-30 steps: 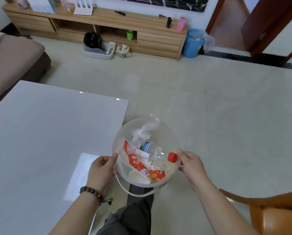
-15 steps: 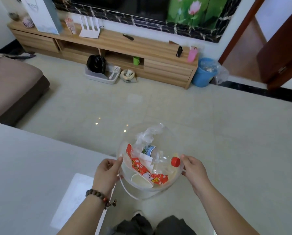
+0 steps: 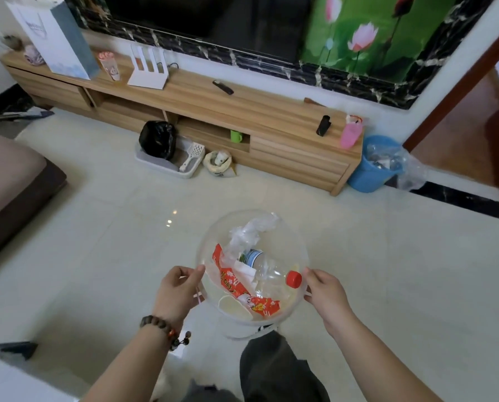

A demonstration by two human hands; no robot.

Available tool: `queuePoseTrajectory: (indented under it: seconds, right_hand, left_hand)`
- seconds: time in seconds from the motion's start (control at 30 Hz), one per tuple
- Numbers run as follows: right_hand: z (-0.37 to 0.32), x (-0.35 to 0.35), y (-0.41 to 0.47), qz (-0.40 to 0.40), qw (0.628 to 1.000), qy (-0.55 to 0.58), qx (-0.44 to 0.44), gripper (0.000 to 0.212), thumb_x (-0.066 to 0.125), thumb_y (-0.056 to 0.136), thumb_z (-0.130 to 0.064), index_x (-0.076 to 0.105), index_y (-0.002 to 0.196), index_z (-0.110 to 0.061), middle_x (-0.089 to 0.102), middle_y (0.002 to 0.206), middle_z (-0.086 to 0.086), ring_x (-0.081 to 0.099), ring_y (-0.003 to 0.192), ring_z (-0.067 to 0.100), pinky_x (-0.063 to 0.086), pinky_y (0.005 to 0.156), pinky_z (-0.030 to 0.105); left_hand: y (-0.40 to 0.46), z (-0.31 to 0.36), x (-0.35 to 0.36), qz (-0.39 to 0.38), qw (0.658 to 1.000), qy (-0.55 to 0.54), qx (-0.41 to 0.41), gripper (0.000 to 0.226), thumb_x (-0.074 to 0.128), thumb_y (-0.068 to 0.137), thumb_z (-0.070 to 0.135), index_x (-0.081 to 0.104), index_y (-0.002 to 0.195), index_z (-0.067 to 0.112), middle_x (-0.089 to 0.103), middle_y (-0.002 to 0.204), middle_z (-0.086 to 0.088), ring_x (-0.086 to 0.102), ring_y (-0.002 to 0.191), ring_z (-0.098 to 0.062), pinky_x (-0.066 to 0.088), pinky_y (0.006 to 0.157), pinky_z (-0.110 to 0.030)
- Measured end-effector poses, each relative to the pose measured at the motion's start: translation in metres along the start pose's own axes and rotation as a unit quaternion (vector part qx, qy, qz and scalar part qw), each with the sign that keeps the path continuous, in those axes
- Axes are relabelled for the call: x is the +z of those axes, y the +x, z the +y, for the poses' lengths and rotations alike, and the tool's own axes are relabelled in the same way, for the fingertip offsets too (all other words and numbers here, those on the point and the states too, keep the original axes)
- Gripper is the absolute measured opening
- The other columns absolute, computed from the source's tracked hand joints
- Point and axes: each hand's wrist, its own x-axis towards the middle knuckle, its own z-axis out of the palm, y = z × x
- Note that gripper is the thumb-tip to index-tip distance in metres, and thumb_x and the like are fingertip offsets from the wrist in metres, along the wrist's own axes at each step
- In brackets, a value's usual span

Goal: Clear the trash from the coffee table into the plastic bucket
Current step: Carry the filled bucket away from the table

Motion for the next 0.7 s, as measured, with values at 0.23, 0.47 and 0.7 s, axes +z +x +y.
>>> queuePoseTrajectory:
  seconds: [0.23, 0.47, 0.7]
  right_hand:
    - [-0.112, 0.004, 0.156, -0.022, 0.999, -0.033, 0.004, 0.041, 0.052, 0.094, -0.034, 0.063, 0.089, 0.004, 0.061, 0.109, 0.033, 0.057, 0.106, 0.047, 0.045, 0.095, 0.061]
    - [-0.188, 0.045, 0.309, -0.012, 0.999, -0.027, 0.042, 0.031, 0.053, 0.093, -0.037, 0.071, 0.09, -0.012, 0.072, 0.101, 0.015, 0.065, 0.101, 0.032, 0.048, 0.097, 0.054]
    - [-0.24, 0.087, 0.468, 0.033, 0.993, -0.012, 0.11, 0.025, 0.048, 0.096, -0.034, 0.067, 0.083, -0.024, 0.07, 0.1, 0.005, 0.062, 0.101, 0.028, 0.047, 0.099, 0.052]
  left_hand:
    - [0.115, 0.099, 0.073, 0.035, 0.999, -0.012, -0.028, 0.025, 0.066, 0.094, 0.024, 0.057, 0.091, 0.001, 0.067, 0.087, -0.014, 0.065, 0.076, -0.027, 0.057, 0.059, -0.032]
    - [0.273, 0.185, 0.126, 0.033, 0.998, 0.015, -0.046, 0.027, 0.066, 0.094, 0.026, 0.059, 0.093, 0.001, 0.07, 0.096, -0.012, 0.069, 0.085, -0.025, 0.06, 0.07, -0.037]
    - [0.458, 0.257, 0.192, -0.019, 0.99, 0.116, -0.076, 0.026, 0.067, 0.093, 0.031, 0.06, 0.095, 0.006, 0.07, 0.1, -0.01, 0.069, 0.099, -0.033, 0.058, 0.089, -0.051]
